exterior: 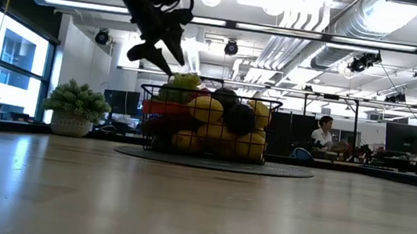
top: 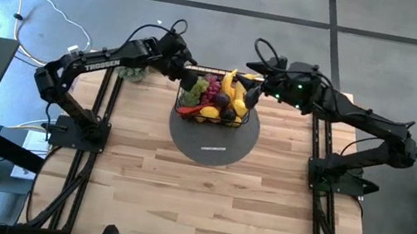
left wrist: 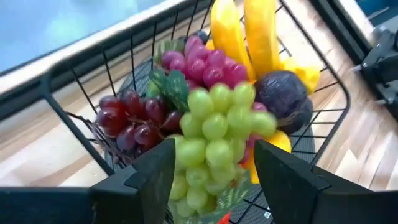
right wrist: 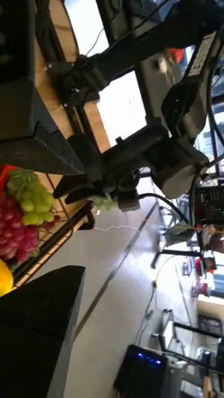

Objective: Build produce basket
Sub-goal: Put the green grapes into the black wire basket, then return to Home Position

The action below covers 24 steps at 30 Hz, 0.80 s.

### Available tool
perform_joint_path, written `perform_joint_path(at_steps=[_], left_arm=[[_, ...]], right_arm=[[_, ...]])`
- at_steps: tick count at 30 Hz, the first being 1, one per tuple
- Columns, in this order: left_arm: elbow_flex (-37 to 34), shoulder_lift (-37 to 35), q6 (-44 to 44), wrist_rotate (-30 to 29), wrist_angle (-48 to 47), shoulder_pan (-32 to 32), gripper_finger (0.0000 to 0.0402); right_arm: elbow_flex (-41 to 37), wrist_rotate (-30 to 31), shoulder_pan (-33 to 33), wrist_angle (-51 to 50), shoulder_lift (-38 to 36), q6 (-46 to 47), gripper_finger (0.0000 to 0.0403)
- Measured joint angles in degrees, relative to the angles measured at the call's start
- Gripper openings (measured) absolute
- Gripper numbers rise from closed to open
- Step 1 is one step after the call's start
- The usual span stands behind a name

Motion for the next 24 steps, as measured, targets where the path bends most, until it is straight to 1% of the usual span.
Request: perform_joint_path(at_steps=[3,8,12,14,16,21,24], left_arm=[[0.00,-2.29,0.00,0.16,-0.27,0.21,0.0207],[0.00,-8.54,0.13,0.10,-0.37,0.08,0.0207],[0.00,-13.98,0.98,-0.12,-0.42,-1.06,0.0207],[0.00,-16.87,2.17,-0.28,-0.98,-1.98,0.0207],[0.00,-19.69,3.53,-2.63,-1.48,-3.68,0.0207],[-0.18,-24.66,4.29,-14.34,-4.29,-8.84,0.0207],[-3.68,-27.85,3.88,-17.53,-3.44,-11.28,0.0207]], right_arm=[[0.00,-0.24,0.02,-1.00,-1.66,-1.06,0.0234],[0.00,-0.93,0.04,-3.04,-4.36,-4.82,0.0234],[0.00,-4.45,-0.07,-5.42,-6.52,-8.26,0.0234],[0.00,-4.67,-0.07,-7.21,-7.68,-9.77,0.0234],[0.00,-4.71,-0.33,-8.97,-8.84,-10.85,0.0234],[-1.26,-4.84,-2.01,-10.55,-12.49,-11.82,0.0234],[-4.10,-4.95,-3.44,-10.22,-14.89,-11.63,0.0234]])
